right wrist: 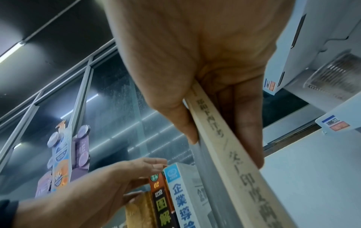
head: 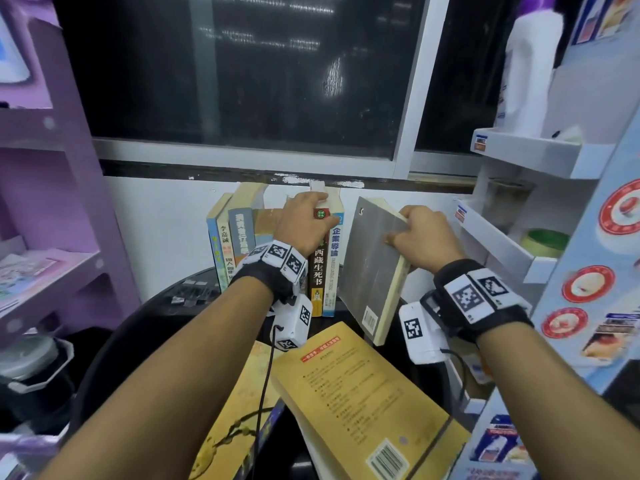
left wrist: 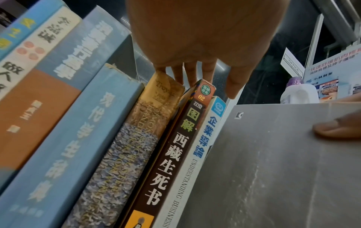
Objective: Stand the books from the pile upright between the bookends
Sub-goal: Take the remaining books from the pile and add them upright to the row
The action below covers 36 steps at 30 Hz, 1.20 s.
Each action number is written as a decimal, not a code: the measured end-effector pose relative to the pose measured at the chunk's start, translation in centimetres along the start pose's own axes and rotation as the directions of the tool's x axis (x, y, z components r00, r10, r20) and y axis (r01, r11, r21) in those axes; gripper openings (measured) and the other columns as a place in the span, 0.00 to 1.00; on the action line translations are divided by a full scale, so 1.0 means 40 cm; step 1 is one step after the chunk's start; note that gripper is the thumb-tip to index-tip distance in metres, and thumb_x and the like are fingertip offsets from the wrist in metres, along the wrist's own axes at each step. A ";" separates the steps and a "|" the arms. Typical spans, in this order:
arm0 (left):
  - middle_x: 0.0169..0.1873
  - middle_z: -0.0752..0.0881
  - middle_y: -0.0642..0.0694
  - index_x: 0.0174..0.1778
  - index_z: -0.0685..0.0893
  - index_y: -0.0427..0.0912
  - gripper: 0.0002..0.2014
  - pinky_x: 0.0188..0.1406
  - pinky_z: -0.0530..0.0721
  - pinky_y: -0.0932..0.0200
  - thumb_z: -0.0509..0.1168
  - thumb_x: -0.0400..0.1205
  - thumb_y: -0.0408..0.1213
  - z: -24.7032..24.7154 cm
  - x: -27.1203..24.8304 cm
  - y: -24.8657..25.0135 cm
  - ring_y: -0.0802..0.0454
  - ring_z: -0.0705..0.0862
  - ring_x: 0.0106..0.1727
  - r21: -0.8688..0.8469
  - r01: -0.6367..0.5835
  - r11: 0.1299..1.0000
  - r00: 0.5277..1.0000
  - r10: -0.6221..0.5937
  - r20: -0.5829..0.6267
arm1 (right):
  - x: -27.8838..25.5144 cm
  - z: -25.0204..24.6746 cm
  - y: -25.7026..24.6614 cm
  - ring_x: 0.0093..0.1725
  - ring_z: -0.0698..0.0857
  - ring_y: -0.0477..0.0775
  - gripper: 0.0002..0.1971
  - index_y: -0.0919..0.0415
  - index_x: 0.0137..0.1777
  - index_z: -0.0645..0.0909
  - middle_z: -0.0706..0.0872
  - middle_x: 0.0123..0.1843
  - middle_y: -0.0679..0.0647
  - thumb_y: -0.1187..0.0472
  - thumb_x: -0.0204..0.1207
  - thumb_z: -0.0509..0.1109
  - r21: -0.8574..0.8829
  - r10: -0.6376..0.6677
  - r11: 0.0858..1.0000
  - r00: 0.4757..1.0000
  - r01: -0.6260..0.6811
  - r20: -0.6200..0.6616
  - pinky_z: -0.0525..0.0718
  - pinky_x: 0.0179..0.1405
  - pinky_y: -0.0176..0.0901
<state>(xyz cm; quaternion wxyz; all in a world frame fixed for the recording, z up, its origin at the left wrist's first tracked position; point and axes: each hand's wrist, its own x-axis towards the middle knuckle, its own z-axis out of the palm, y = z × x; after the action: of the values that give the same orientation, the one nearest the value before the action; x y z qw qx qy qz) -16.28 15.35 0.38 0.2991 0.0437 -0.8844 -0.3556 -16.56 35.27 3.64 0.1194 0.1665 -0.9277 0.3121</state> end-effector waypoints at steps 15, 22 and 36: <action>0.77 0.73 0.52 0.75 0.74 0.54 0.28 0.73 0.73 0.43 0.68 0.78 0.54 0.018 0.042 -0.082 0.50 0.73 0.74 0.061 -0.093 0.994 0.996 0.093 0.004 | 0.096 0.169 -0.002 0.53 0.85 0.66 0.15 0.61 0.64 0.79 0.86 0.59 0.64 0.58 0.80 0.68 -0.061 -0.035 0.998 0.997 0.031 -0.076 0.83 0.50 0.47; 0.77 0.73 0.53 0.75 0.74 0.57 0.29 0.73 0.73 0.40 0.67 0.78 0.58 0.027 0.047 -0.102 0.51 0.73 0.76 0.053 -0.117 0.992 0.993 0.119 -0.023 | 0.119 0.218 -0.002 0.52 0.85 0.62 0.14 0.58 0.64 0.78 0.85 0.61 0.62 0.56 0.81 0.68 -0.056 -0.053 0.997 0.998 0.051 -0.042 0.83 0.48 0.47; 0.77 0.73 0.56 0.75 0.73 0.60 0.29 0.71 0.76 0.40 0.65 0.77 0.61 0.035 0.051 -0.122 0.51 0.74 0.74 0.047 -0.125 0.991 0.991 0.127 -0.031 | 0.112 0.198 0.002 0.49 0.87 0.53 0.43 0.49 0.81 0.57 0.85 0.58 0.54 0.67 0.71 0.77 0.156 -0.102 0.986 0.944 0.054 0.314 0.92 0.40 0.51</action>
<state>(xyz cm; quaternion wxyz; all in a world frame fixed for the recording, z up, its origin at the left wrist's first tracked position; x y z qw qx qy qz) -19.38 11.99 -2.60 0.3347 0.0004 -0.8880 -0.3152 -21.63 29.36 -1.11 -0.0333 0.2601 -0.9022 0.3424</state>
